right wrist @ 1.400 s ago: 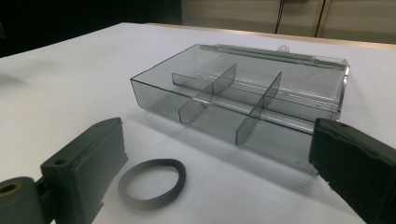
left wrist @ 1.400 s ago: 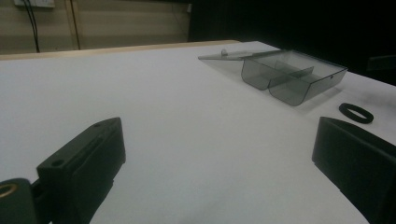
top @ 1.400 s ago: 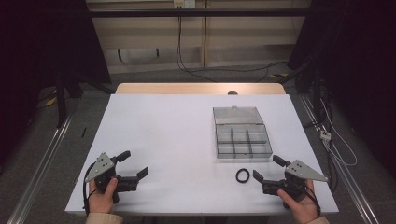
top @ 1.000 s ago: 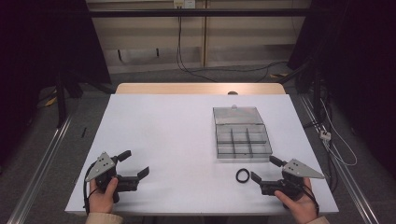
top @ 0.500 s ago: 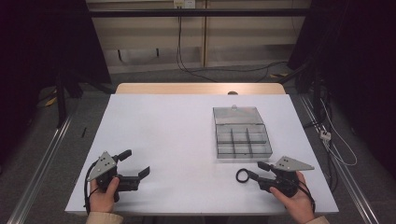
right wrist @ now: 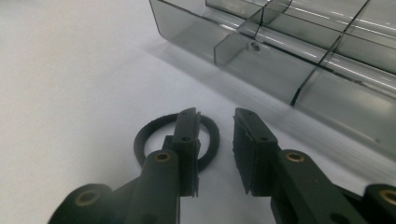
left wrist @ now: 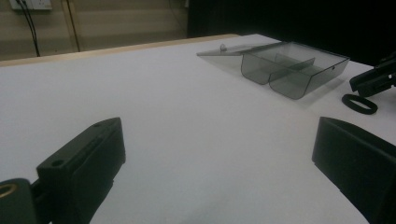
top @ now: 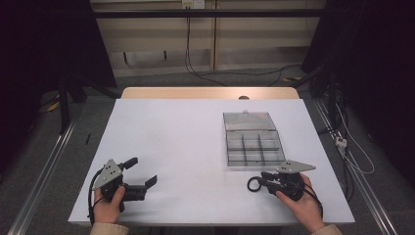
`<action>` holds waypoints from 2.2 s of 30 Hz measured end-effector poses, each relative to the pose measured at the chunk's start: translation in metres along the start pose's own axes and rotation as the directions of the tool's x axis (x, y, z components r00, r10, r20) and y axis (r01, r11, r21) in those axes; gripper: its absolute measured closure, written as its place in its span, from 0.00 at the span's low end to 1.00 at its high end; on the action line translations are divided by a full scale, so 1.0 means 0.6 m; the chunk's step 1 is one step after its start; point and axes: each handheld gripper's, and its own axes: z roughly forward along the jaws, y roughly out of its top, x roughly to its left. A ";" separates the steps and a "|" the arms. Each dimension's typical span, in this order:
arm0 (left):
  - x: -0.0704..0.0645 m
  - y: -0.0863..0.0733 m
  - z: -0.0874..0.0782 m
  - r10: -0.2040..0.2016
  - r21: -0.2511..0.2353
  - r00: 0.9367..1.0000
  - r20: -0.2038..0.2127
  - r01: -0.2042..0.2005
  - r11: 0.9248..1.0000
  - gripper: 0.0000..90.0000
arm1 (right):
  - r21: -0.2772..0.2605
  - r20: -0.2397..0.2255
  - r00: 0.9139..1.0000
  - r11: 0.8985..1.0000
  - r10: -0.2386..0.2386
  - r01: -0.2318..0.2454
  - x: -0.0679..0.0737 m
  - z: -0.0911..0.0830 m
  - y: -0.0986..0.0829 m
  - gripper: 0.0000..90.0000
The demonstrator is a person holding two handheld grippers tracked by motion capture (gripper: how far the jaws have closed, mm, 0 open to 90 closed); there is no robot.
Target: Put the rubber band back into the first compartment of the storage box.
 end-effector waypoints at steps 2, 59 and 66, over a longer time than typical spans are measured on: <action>0.000 0.000 0.000 0.002 -0.001 1.000 0.002 -0.002 1.000 0.03 | 0.015 -0.005 1.000 1.000 0.001 -0.001 -0.002 0.005 0.002 0.83; 0.001 0.000 0.002 0.008 0.010 1.000 0.001 -0.008 1.000 0.03 | 0.008 -0.097 0.995 1.000 -0.018 0.019 -0.010 -0.014 0.074 0.99; 0.001 -0.001 0.001 0.006 0.004 1.000 -0.001 -0.006 1.000 0.03 | 0.010 -0.102 0.995 1.000 -0.019 0.020 -0.010 -0.012 0.083 0.99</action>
